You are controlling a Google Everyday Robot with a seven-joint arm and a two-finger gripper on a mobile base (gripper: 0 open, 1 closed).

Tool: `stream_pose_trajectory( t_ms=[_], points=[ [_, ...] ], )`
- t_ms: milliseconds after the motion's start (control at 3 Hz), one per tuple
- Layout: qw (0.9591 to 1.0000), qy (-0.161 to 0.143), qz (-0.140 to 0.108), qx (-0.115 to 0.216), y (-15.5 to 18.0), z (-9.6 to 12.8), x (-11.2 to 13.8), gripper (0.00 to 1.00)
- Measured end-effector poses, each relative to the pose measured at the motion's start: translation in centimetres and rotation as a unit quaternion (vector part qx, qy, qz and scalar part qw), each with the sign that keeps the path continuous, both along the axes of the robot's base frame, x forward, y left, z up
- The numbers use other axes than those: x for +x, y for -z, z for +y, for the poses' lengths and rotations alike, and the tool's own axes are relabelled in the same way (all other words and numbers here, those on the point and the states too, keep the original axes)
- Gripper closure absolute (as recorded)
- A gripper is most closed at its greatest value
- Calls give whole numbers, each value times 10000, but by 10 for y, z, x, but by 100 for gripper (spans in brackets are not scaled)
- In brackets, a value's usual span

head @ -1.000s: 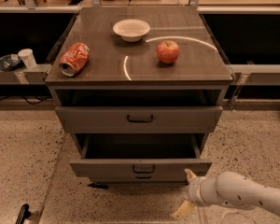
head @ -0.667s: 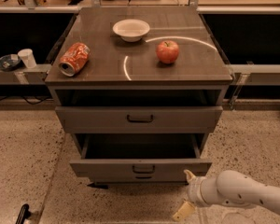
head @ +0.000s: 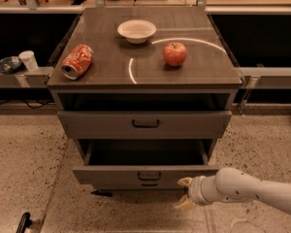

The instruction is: Close middle drawer

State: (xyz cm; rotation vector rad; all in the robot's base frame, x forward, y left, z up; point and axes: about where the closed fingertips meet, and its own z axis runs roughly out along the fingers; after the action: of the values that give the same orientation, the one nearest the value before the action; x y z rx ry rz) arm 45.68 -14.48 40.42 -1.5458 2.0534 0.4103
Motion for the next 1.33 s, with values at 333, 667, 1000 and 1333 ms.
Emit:
stream_pose_trajectory(
  t_ms=[333, 667, 1000, 1333],
  points=[
    [9994, -172, -263, -176, 5, 8, 18, 41],
    [9981, -267, -497, -253, 6, 15, 29, 19],
    [9973, -329, -599, -254, 8, 19, 33, 0],
    [9972, -380, -612, -211, 9, 21, 34, 0]
  ],
)
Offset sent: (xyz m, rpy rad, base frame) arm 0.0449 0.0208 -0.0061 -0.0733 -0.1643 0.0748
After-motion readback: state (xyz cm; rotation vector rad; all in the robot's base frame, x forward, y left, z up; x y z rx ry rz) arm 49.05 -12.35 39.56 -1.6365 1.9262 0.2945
